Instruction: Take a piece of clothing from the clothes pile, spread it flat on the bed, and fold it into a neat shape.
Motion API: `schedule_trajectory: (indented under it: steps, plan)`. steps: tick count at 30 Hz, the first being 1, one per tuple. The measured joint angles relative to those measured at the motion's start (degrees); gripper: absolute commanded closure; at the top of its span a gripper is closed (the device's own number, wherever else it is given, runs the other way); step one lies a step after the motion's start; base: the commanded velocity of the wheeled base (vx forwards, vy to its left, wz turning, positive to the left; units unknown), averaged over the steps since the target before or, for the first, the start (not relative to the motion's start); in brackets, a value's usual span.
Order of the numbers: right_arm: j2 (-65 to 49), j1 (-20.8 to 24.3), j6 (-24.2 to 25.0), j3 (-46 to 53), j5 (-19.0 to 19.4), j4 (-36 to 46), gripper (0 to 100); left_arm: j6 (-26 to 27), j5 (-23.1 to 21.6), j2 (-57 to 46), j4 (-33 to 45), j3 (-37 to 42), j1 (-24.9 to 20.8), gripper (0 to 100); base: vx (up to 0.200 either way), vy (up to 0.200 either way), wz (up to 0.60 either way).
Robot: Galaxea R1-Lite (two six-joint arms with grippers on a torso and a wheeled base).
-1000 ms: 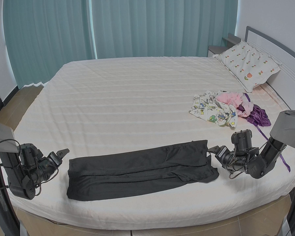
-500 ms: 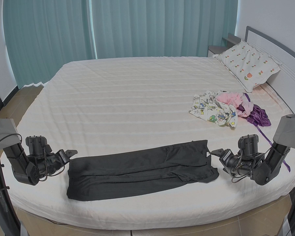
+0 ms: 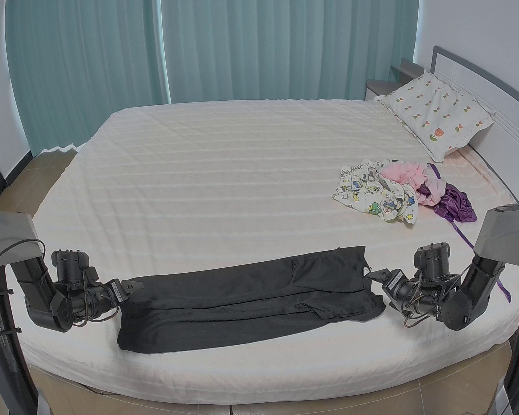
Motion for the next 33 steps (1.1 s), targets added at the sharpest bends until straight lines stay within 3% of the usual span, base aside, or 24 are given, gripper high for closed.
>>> schedule_trajectory:
  steps: [19,33]
  plan:
    - [0.5,1.2,0.0,0.7,0.0,-0.1,0,4.0,0.8,4.1,-1.6,-0.3,-2.1,0,0.0,0.0,0.0]
    - [0.5,1.7,0.0,0.6,-0.1,-0.1,0,7.2,5.2,6.5,-1.8,-0.7,-2.2,0,0.0,0.0,0.0]
